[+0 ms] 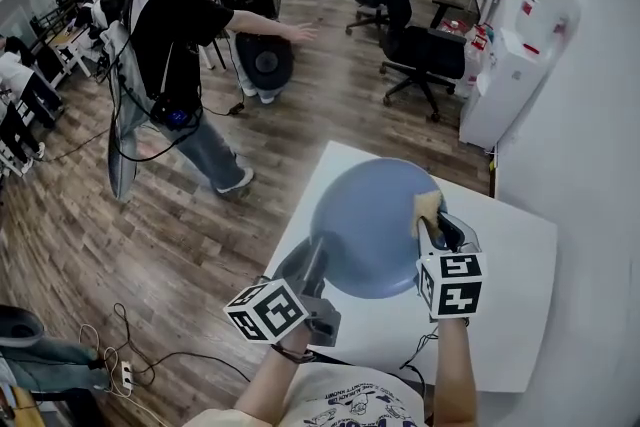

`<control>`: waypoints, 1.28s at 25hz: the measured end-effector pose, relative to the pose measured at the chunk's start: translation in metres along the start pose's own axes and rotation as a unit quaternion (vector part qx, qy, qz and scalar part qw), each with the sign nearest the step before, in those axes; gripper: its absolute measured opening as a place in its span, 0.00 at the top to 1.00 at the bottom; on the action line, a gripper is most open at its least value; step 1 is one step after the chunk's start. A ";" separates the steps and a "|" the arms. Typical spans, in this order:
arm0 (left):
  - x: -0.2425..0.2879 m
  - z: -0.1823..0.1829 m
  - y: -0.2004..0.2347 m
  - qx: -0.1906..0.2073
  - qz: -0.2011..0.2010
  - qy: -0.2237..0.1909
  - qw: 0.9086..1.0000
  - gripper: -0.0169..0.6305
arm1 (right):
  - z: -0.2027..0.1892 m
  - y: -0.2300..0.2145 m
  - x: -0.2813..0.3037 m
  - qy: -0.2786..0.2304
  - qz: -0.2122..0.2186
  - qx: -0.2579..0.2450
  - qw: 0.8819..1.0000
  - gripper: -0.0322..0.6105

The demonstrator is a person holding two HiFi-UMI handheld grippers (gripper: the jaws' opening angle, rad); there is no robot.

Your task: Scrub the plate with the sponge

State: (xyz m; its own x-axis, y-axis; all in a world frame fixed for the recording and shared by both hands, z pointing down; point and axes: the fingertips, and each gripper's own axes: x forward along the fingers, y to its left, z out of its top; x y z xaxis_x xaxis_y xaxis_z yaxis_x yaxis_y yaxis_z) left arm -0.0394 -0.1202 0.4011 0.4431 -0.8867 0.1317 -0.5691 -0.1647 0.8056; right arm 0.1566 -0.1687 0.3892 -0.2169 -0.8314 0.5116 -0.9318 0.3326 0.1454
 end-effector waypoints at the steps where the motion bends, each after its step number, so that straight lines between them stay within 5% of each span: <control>1: 0.001 0.000 0.001 -0.001 0.000 0.000 1.000 0.90 | -0.002 0.000 0.000 0.002 0.000 0.000 1.000 0.79; 32: 0.001 0.001 0.021 -0.056 0.023 -0.008 0.998 0.87 | -0.061 0.049 -0.019 0.063 0.059 -0.015 0.996 0.79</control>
State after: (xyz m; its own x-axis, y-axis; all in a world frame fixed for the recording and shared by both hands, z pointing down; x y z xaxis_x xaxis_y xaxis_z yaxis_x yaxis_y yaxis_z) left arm -0.0513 -0.1244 0.4174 0.4064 -0.8992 0.1623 -0.5072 -0.0743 0.8586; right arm 0.1324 -0.1094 0.4382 -0.2848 -0.7235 0.6289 -0.8922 0.4400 0.1020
